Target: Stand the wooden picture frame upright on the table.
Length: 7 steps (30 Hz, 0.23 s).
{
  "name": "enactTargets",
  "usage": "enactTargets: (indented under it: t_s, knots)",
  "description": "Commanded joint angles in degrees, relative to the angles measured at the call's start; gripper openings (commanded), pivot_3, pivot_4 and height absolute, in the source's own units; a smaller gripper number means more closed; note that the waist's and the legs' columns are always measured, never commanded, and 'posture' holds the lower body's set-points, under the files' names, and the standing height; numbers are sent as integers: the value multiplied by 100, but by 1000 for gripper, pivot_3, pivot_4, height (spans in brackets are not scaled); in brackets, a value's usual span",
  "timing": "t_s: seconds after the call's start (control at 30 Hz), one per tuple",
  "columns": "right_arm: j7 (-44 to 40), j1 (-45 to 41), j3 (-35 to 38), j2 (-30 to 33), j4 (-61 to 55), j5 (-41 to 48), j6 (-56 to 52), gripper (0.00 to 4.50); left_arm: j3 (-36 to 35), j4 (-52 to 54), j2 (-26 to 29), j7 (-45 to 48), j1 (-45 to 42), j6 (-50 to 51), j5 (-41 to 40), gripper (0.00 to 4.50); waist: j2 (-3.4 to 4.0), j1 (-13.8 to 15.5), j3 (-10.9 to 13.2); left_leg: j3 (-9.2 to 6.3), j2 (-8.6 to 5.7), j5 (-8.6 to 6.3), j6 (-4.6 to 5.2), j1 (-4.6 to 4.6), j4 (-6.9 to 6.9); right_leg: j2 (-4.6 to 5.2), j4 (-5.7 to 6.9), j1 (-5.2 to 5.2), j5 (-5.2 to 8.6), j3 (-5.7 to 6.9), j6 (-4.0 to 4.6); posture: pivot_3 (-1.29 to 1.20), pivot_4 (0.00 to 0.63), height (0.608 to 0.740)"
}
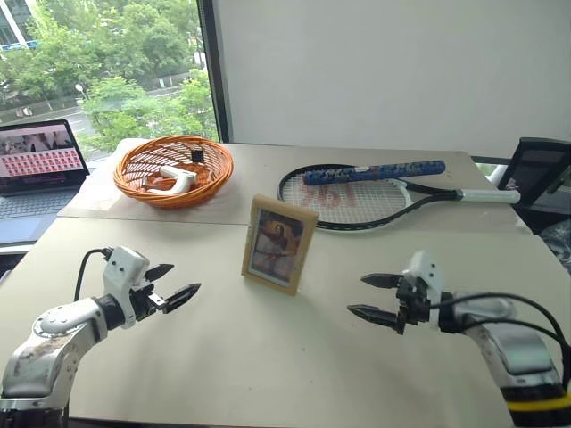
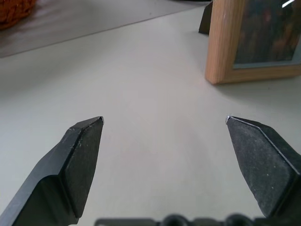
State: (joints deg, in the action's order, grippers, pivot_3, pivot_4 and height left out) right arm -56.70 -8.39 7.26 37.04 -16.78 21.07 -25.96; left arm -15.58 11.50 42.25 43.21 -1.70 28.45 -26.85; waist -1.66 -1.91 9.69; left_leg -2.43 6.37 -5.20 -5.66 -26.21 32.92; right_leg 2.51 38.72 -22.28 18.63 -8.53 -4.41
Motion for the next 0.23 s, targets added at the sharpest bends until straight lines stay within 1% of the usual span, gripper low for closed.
enactTargets:
  t_s: [0.03,0.17,0.23]
  knots:
    - [414,98,346,91,-512,244,-358,4405,154,154,-99,-110,-72,-282,229,4500,0,1,0,0,0,0,0,1,2,0,0,1,0,0,0,0,150,724]
    - [395,291,297,182,-459,226,-239,4405,437,24,-102,11,-110,-550,500,4500,-6,6,-3,0,0,0,0,2,2,0,-1,2,-1,0,4,0,150,724]
    - [418,273,341,189,-416,306,-264,4405,524,-6,-78,162,-136,-506,459,4500,-6,8,-3,0,0,0,0,1,2,0,-2,2,-5,-1,13,0,150,724]
